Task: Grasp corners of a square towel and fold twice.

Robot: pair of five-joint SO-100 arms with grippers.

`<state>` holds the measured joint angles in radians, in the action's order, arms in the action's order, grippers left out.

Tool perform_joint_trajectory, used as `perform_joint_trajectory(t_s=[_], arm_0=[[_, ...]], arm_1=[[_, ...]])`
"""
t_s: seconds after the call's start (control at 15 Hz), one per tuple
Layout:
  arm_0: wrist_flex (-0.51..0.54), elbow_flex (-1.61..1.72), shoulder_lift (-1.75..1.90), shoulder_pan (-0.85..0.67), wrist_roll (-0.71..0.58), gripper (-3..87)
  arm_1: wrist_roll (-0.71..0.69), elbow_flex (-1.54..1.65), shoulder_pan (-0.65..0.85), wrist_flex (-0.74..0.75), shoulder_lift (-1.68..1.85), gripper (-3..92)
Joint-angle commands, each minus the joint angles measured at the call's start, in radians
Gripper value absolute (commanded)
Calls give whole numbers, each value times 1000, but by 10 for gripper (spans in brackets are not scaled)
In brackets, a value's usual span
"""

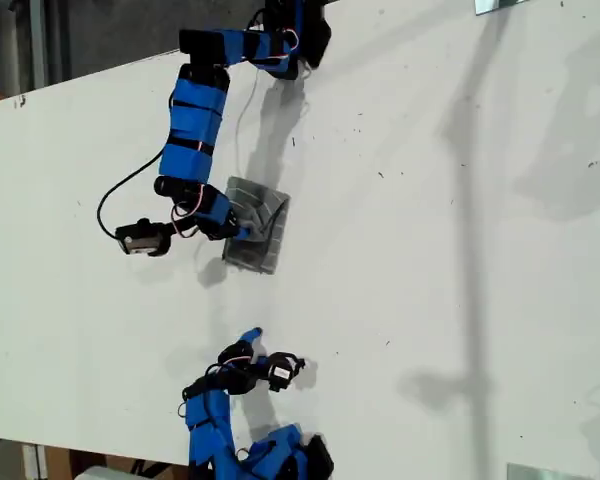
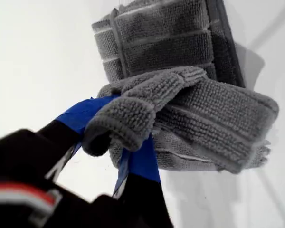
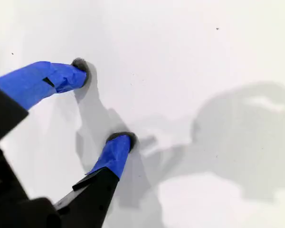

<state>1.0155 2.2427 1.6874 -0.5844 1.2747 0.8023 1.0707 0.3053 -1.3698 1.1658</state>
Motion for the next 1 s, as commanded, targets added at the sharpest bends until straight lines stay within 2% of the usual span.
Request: perform_joint_trajectory(t_s=[0.0,0.07,0.2,0.27,0.47,0.6,0.8,0.93], arm_0=[[-9,-2,41,-2,2,233],[-11,-2,41,-2,2,233],[-11,0,44,-2,2,233],[-12,2,46,-2,2,233],[-12,6,49,-2,3,233],[-15,11,54,-2,5,233],[-18,15,60,-2,5,233],[-20,17,60,-2,2,233]], arm_1=[[-28,-58,0,48,9,-1],[-29,-54,0,55,3,0],[-29,-44,-5,63,11,217],[-28,-38,-6,44,49,293],[5,187,6,61,354,343],[80,463,-15,107,568,348],[285,933,-81,215,802,343],[443,1154,-120,225,969,352]])
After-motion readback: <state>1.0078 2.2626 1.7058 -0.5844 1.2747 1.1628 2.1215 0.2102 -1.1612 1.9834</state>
